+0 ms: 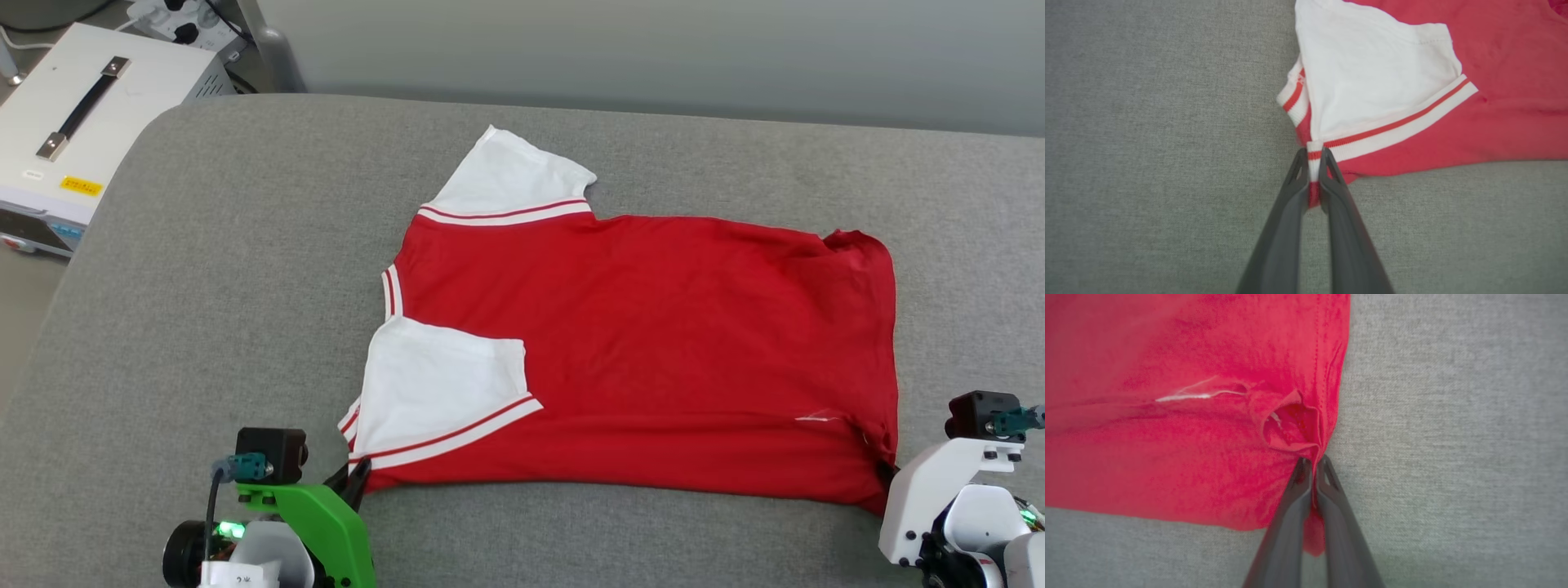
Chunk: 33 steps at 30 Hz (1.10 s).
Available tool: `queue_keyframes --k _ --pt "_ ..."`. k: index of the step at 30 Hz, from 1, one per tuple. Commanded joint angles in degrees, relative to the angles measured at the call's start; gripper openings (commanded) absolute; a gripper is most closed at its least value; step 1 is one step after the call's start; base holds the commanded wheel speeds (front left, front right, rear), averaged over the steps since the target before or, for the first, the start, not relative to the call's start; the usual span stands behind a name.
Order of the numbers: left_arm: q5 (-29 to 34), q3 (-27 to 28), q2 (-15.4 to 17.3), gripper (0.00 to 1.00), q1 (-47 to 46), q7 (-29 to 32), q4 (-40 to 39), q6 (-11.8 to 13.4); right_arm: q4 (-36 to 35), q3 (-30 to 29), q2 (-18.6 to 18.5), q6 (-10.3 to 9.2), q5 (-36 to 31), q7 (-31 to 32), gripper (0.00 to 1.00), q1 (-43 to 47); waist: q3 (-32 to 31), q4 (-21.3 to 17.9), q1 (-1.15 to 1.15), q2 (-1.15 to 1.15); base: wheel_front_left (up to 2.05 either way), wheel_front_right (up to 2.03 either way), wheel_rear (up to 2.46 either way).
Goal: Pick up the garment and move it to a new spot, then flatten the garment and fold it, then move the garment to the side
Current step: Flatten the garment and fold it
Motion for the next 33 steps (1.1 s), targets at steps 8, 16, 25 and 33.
queue_keyframes --k 8,16,25,33 --pt "-0.18 -1.19 -0.01 0.00 2.81 0.23 1.65 -0.17 -4.07 -2.96 -0.61 -0.05 1.06 1.07 0.00 4.78 -4.40 -1.30 0.00 0.00 0.00 0.00 0.00" --pt "-1.30 -3.14 0.24 0.00 6.78 1.95 1.96 -0.36 -11.39 -5.06 0.61 -0.05 1.55 5.19 0.00 12.36 -7.14 -1.84 0.00 0.00 0.00 0.00 0.00" --pt "-1.09 -4.49 -0.47 0.00 6.40 2.30 4.12 -1.20 -11.56 -5.68 2.24 -0.05 1.37 5.71 0.00 14.86 -7.39 -2.30 0.00 0.00 0.00 0.00 0.00" --pt "0.20 -3.88 -1.04 1.00 4.76 -0.73 5.90 -0.88 -9.85 -3.75 1.49 -0.05 3.11 0.99 1.00 12.70 -7.54 -2.67 0.00 0.00 0.00 0.00 0.00"
